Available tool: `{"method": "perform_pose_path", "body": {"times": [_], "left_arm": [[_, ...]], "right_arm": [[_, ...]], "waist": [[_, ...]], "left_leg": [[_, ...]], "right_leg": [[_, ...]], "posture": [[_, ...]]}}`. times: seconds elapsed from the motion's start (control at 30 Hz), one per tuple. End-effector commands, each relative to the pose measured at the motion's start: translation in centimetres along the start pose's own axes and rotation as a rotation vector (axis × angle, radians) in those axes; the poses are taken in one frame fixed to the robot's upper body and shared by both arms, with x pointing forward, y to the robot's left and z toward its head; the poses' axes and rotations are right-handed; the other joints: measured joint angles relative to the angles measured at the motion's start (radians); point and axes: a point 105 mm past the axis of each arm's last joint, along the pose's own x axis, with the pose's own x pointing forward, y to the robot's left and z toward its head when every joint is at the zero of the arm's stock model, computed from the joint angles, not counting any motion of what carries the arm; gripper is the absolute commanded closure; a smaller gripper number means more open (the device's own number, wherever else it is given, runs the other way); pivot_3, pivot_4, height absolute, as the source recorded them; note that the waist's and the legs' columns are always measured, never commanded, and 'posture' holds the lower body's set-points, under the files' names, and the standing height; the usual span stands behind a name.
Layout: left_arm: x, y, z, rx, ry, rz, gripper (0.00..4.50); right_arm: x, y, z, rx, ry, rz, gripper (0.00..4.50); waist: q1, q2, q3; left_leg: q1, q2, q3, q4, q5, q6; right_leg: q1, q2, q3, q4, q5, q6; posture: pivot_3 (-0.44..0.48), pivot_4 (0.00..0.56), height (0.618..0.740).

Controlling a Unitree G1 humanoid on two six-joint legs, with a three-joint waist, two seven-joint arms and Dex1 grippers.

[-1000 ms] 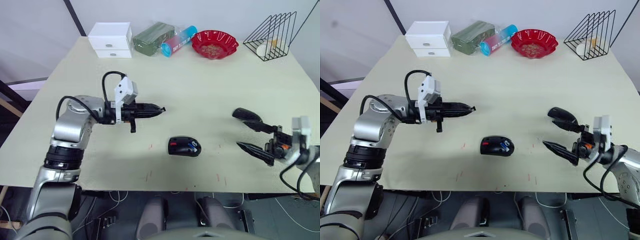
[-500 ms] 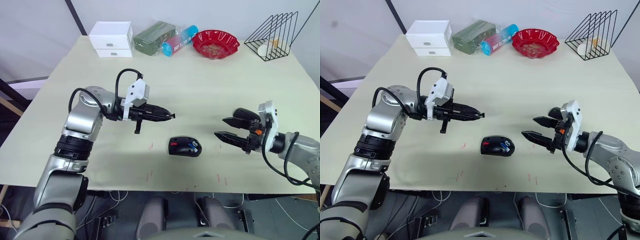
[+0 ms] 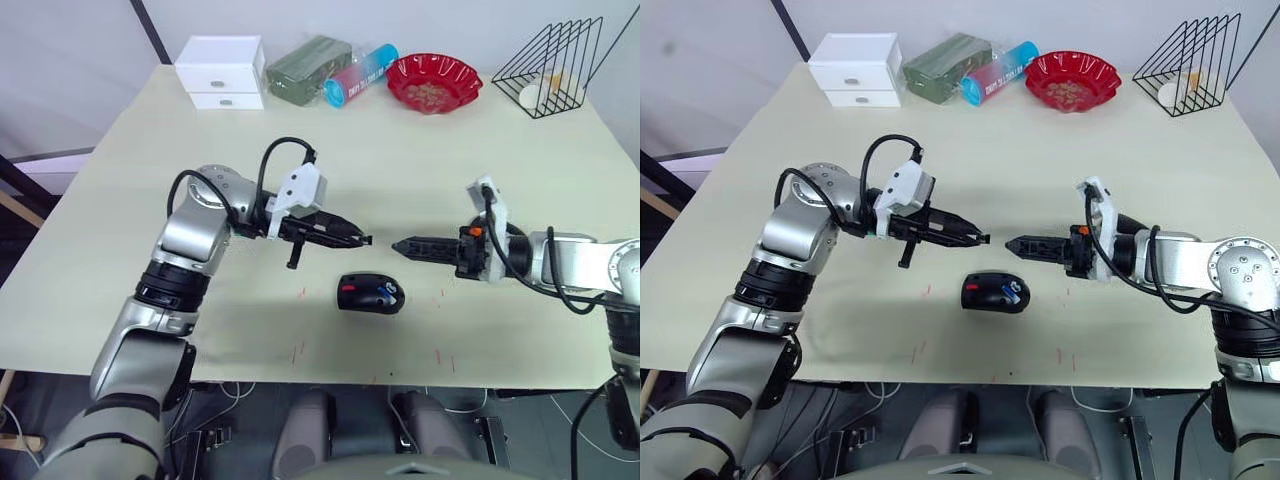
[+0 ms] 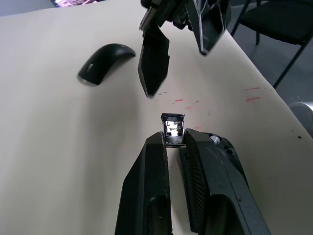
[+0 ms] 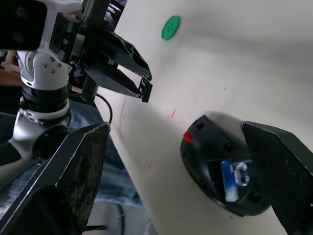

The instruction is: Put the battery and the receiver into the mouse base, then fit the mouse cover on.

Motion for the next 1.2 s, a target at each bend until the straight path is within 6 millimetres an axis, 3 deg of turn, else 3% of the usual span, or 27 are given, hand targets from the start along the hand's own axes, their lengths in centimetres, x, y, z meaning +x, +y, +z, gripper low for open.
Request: {"method": "perform_pose_path", "body": {"times": [0.03,0.2,0.3,0.47,1.0,1.1,1.17,1.2], "left_arm": [[0.1,0.3,1.3,0.067,-0.010,-0.005,4.47],[0.5,0.2,1.4,0.076,-0.021,-0.024,4.47],[0.7,0.1,1.3,0.078,-0.026,-0.034,4.50],[0.7,0.1,1.2,0.079,-0.024,-0.033,4.50],[0.6,0.1,0.8,0.078,-0.015,-0.028,4.50],[0.6,0.2,0.7,0.084,-0.012,-0.023,4.50],[0.7,0.3,0.7,0.085,-0.013,-0.021,4.50],[0.7,0.3,0.7,0.087,-0.012,-0.022,4.50]], "right_arm": [[0.3,1.0,0.6,-0.002,-0.017,0.033,0.00],[1.4,1.1,0.5,0.005,-0.010,0.023,0.00],[1.9,1.2,0.5,0.016,-0.017,0.029,0.85],[1.9,1.3,0.4,0.009,-0.011,0.025,2.76],[2.0,1.5,0.8,0.010,-0.019,0.041,2.76],[2.0,1.4,0.7,0.010,-0.017,0.028,3.54],[2.1,1.3,0.7,0.016,-0.020,0.033,4.46],[2.1,1.3,0.7,0.013,-0.015,0.029,4.46]], "waist": [[-0.004,0.000,0.000],[-0.014,0.000,0.000],[-0.018,0.000,0.000],[-0.019,0.000,0.000],[-0.019,0.000,0.000],[-0.019,0.000,0.000],[-0.019,0.000,0.000],[-0.018,0.000,0.000]], "left_leg": [[0.000,0.000,0.000,0.000,0.000,0.000],[0.000,0.000,-0.001,0.000,0.000,0.000],[0.000,0.000,-0.001,0.000,0.000,0.000],[0.000,0.000,-0.001,0.000,0.000,0.000],[0.000,0.000,-0.001,0.000,0.000,0.000],[0.000,0.000,-0.001,0.000,0.000,0.000],[0.000,0.000,-0.001,0.000,0.000,0.000],[0.000,0.000,-0.001,0.000,0.000,0.000]], "right_leg": [[0.000,0.000,0.000,0.000,0.000,0.000],[0.000,0.000,-0.001,0.001,0.000,0.000],[0.000,0.000,-0.001,0.001,0.000,0.000],[0.000,0.000,-0.001,0.001,0.000,0.000],[0.000,0.000,-0.001,0.001,0.000,0.000],[0.000,0.000,-0.001,0.001,0.000,0.000],[0.000,0.000,-0.001,0.001,0.000,0.000],[0.000,0.000,-0.001,0.001,0.000,0.000]], "posture": [[0.000,0.150,0.740],[0.000,0.150,0.740],[0.000,0.150,0.740],[0.000,0.150,0.740],[0.000,0.150,0.740],[0.000,0.150,0.740],[0.000,0.150,0.740],[0.000,0.150,0.740]]}}
